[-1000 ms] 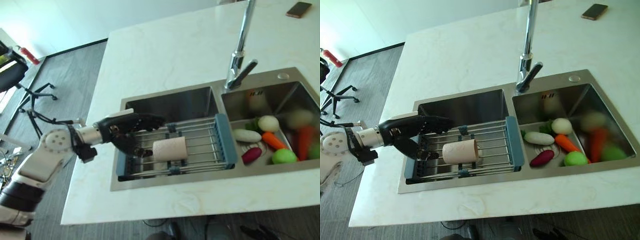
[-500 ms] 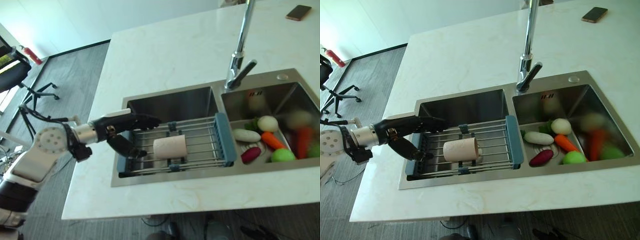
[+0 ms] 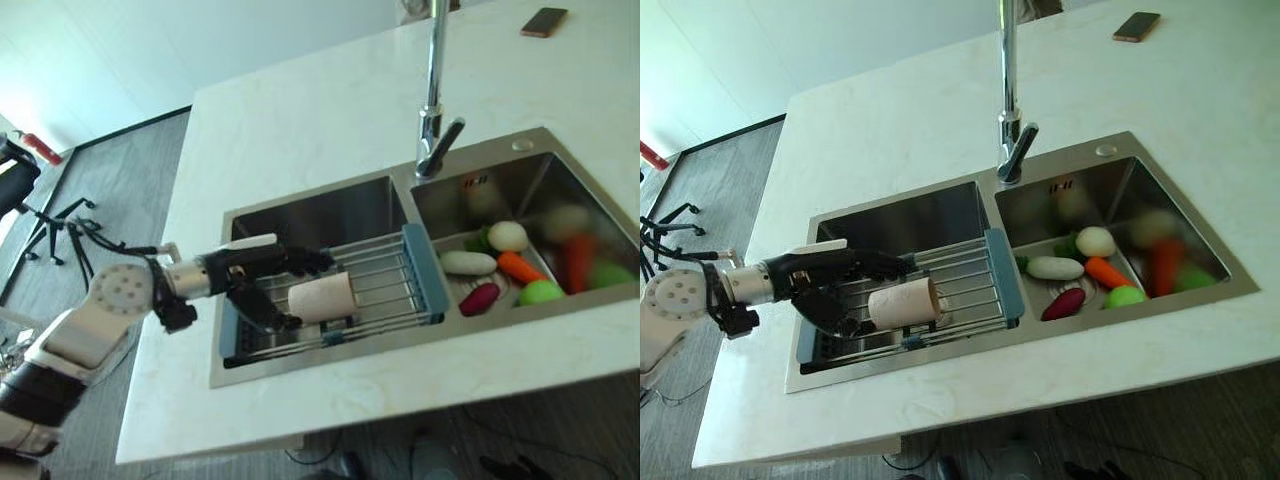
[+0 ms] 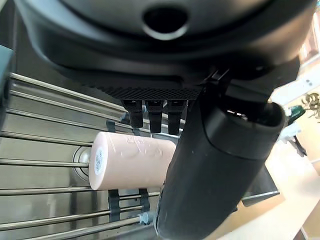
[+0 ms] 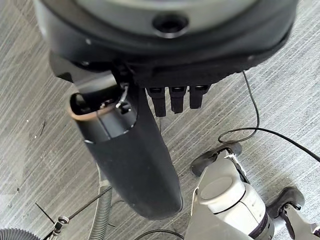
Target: Place the dishes in the dishwasher.
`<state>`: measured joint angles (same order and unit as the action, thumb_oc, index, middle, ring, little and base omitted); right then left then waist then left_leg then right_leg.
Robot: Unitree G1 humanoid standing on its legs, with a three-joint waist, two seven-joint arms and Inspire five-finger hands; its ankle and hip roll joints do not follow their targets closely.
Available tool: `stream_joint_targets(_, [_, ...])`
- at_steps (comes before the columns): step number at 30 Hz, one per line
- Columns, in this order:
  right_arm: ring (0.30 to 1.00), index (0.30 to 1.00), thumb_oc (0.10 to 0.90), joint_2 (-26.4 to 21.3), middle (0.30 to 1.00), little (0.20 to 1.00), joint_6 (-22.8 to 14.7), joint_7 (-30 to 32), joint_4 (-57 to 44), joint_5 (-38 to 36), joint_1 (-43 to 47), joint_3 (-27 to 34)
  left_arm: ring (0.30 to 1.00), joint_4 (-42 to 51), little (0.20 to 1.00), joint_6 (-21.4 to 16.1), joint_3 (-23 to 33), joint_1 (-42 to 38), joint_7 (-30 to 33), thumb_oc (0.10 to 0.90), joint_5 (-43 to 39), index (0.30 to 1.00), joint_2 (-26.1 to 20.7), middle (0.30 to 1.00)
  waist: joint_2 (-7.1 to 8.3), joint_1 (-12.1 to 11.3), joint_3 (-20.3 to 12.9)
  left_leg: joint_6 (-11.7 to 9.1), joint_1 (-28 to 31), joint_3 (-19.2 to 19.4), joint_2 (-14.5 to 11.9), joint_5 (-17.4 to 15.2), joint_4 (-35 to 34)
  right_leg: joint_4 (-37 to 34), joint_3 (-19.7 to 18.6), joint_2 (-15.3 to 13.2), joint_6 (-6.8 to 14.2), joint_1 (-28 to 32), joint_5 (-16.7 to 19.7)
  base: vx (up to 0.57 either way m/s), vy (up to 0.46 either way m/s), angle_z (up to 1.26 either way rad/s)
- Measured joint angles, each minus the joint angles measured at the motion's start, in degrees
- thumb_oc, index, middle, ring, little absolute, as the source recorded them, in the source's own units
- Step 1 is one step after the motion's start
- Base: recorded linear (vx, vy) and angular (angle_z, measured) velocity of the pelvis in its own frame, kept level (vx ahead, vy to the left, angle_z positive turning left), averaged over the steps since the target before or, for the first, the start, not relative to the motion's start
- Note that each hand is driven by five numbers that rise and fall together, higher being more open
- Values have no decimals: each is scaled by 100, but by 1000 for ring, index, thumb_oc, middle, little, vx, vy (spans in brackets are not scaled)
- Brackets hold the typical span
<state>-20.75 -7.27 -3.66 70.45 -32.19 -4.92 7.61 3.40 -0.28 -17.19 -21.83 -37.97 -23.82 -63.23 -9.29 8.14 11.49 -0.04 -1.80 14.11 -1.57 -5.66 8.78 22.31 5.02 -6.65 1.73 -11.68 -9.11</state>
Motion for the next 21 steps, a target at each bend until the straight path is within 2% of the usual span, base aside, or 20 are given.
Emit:
stream_joint_targets(8, [900,900,800,-56,900,900,-3,-3,-52,2,-142,10,900,-52,900,-24,-150,-9,225,800,331,900,234,900,-197,51,-7,9,-67,136,22,7,-25,92,-127,1,9,-185,-6,1,6,-8])
stream_joint_targets(11, [900,900,800,-93,900,900,-5,-2,-120,20,-142,40,900,-132,900,-148,-159,-4,407,800,806,900,343,900,-280,99,39,9,-93,136,33,23,-44,104,-134,-3,14,-230,-9,0,0,0])
stream_joint_targets(14, [900,900,800,-106,900,900,-28,-3,-322,21,-124,61,900,-132,900,-293,-158,-21,654,800,912,900,344,900,-289,108,288,18,-118,162,64,81,-117,172,-167,-16,20,-339,-13,-10,0,-1])
stream_joint_targets(21, [900,900,800,-99,900,900,-49,33,-462,22,-119,167,900,-121,900,-502,-100,20,890,800,1123,900,375,900,-158,100,460,15,-110,163,67,85,-162,153,-144,-11,24,-338,-16,0,0,0])
